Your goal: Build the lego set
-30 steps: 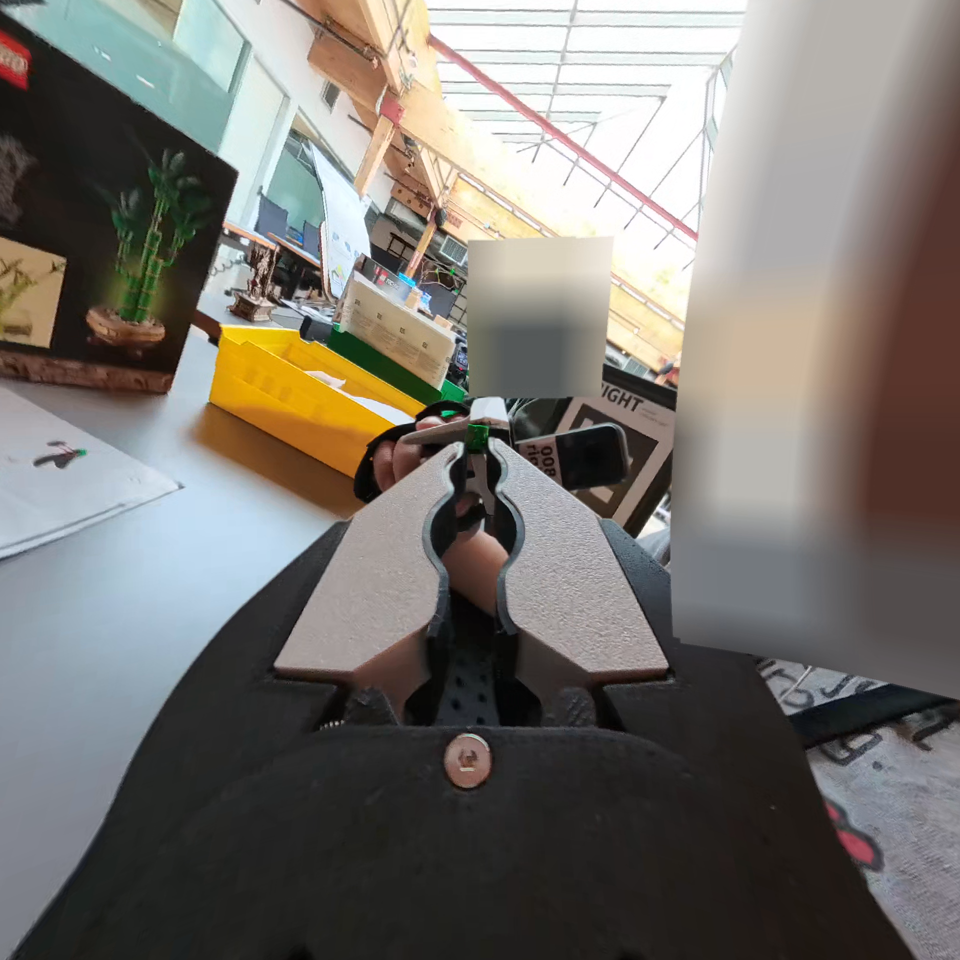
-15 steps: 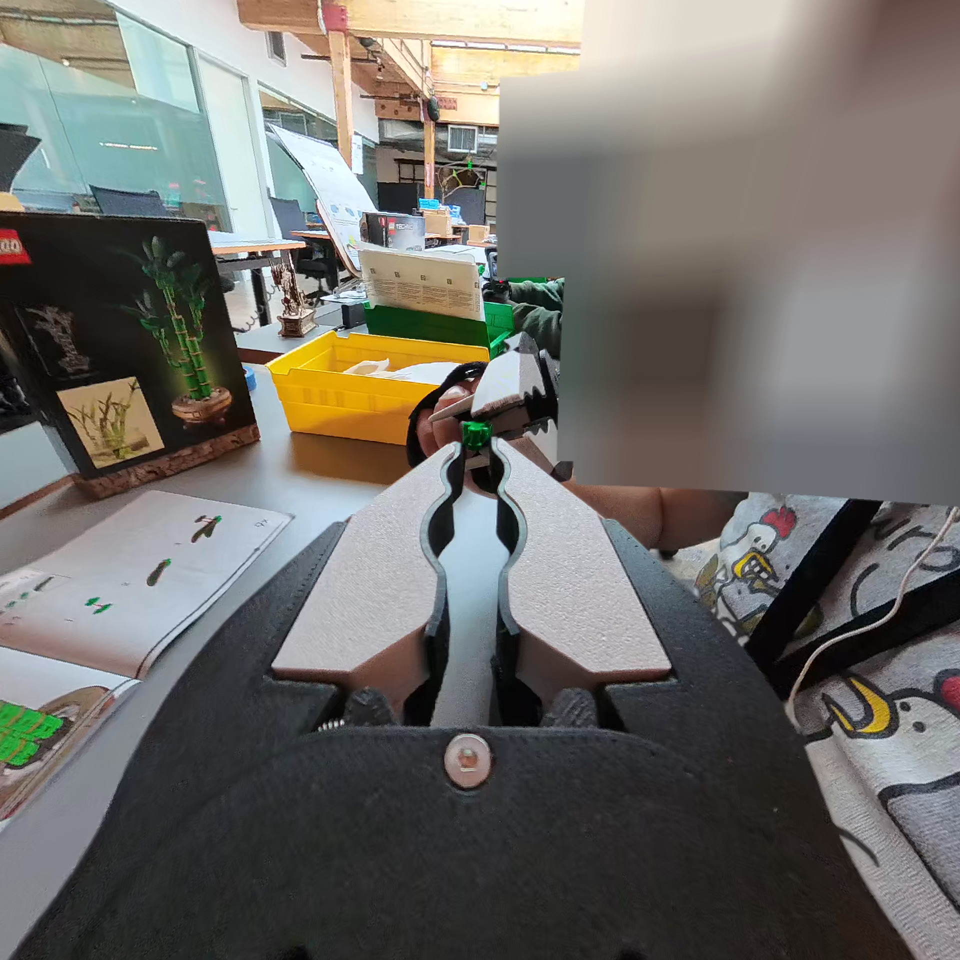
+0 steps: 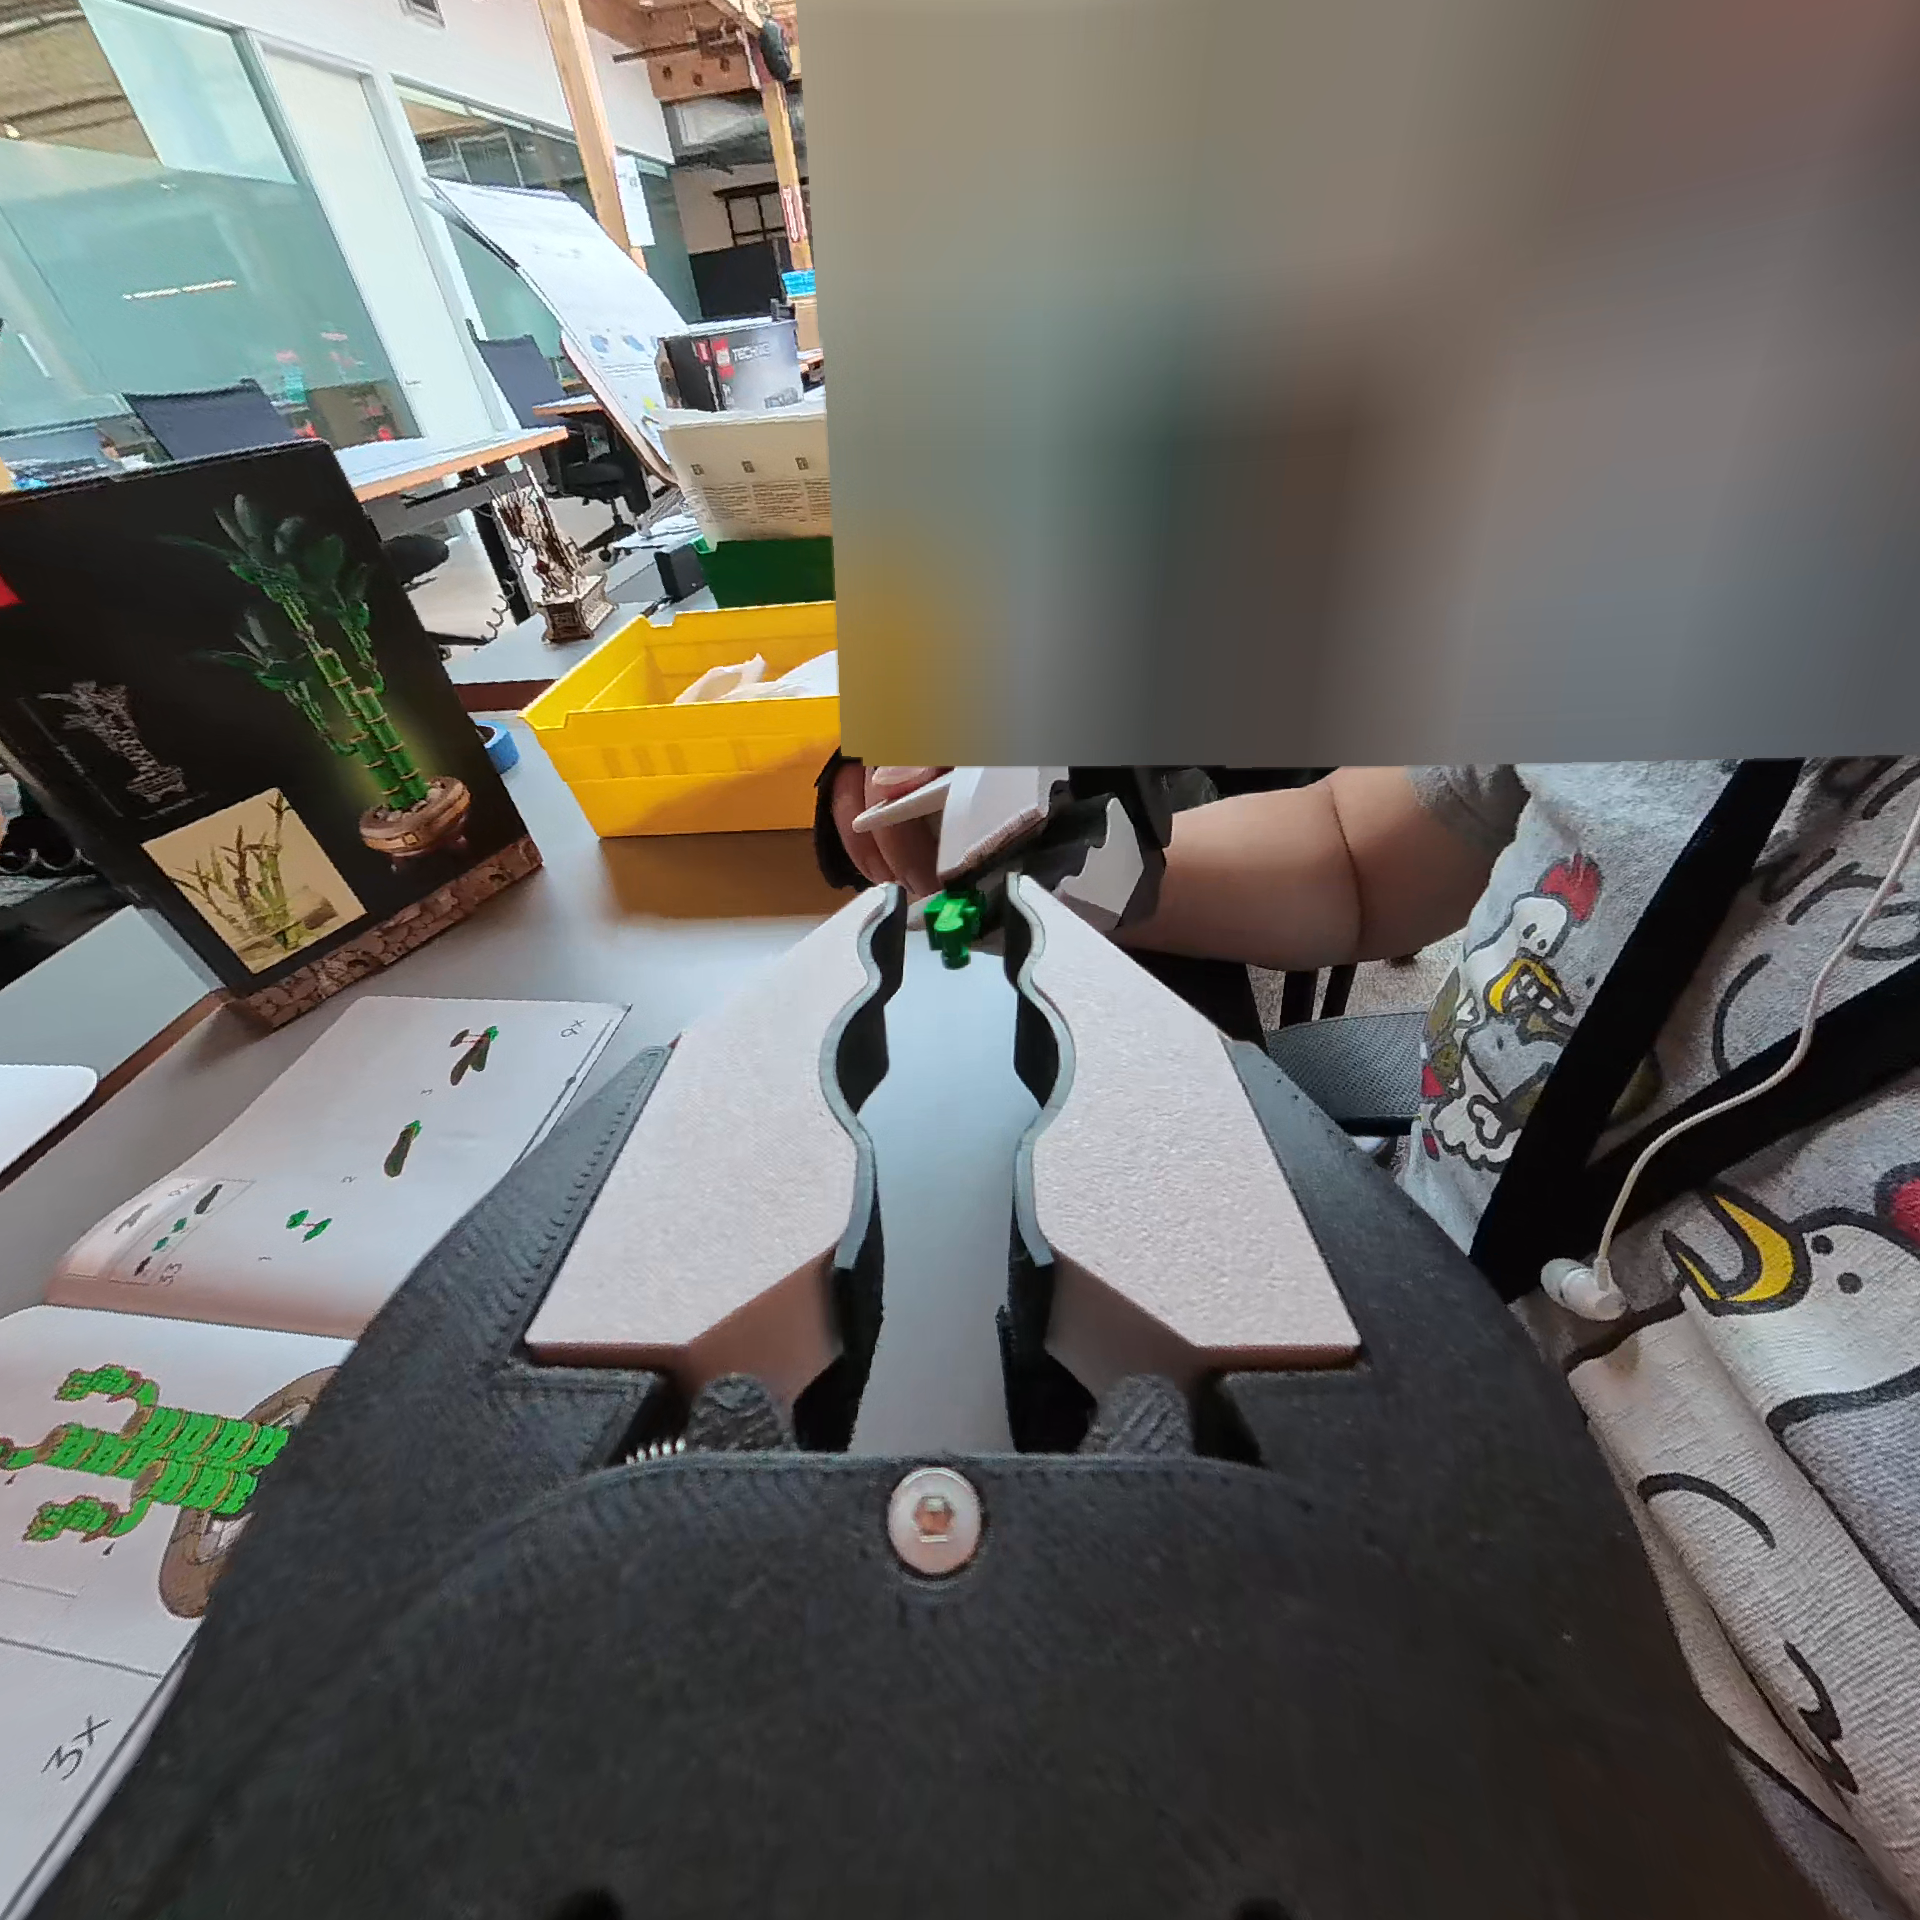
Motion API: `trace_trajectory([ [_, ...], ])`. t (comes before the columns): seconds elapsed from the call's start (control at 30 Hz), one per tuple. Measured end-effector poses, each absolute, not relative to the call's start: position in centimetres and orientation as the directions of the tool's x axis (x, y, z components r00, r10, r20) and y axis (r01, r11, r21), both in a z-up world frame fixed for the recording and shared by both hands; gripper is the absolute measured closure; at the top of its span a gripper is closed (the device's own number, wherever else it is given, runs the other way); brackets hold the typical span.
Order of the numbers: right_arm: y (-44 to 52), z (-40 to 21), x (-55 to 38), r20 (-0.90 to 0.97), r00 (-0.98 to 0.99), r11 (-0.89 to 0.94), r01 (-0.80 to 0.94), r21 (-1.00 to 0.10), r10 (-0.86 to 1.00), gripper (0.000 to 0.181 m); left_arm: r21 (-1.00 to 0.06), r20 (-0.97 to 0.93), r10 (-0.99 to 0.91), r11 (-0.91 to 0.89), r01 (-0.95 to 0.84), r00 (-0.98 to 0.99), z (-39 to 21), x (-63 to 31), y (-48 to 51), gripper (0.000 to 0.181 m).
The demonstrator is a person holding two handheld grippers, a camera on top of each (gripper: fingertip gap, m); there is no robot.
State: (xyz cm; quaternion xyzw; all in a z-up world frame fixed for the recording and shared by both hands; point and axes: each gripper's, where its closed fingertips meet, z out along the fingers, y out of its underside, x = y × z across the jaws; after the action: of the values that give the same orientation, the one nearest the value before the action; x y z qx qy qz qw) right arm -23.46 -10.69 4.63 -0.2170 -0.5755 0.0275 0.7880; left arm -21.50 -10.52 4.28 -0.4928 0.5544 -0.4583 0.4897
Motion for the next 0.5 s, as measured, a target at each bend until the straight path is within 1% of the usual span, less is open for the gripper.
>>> trace_trajectory([
  [0.13, -10.7, 4.4, -23.6, 0.898, 0.327, 0.904, 0.210, -0.372, 0.294, 0.175, -0.990, -0.101, -0.994, 0.104, -0.096, -0.037, 4.1, -21.9, -10.6, 0.173],
  [0.4, -10.6, 4.0, -23.9, 0.901, 0.311, 0.900, 0.218, -0.377, 0.302, 0.175, -0.988, -0.102, -0.994, 0.107, -0.109, -0.046, 3.7, -22.5, -10.5, 0.173],
  [0.5, -10.6, 4.1, -23.9, 0.893, 0.314, 0.895, 0.204, -0.396, 0.323, 0.176, -0.991, -0.090, -0.994, 0.095, -0.098, -0.055, 3.7, -22.6, -10.6, 0.173],
])
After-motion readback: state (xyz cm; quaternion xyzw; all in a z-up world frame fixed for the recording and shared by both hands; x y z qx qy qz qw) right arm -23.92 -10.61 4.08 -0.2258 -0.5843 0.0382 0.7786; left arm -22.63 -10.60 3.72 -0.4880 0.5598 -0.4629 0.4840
